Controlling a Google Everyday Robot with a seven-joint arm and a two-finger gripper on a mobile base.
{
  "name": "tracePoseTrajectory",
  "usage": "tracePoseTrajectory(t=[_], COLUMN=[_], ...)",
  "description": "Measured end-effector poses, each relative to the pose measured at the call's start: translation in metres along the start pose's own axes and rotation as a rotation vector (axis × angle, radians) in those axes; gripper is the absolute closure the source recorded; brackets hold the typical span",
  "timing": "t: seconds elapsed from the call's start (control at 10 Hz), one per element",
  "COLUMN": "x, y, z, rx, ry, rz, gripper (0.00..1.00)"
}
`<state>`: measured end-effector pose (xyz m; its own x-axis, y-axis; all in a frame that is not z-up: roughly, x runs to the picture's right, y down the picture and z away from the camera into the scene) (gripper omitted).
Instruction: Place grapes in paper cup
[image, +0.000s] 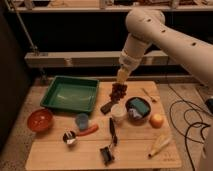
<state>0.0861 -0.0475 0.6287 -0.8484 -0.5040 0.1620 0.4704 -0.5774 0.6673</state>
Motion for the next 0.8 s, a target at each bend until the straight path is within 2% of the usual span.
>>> tracePoseTrajectory(t=[0.2,0.4,0.8], x=[-0.006,-0.001,-0.004], y=[0.006,0.007,0.015], z=[-0.004,-0.002,0.004], rx=[0.004,0.009,0.015], ry=[-0.001,0.003,0.018], rz=[0.01,0.006,0.03], gripper=[1.0,1.0,1.0])
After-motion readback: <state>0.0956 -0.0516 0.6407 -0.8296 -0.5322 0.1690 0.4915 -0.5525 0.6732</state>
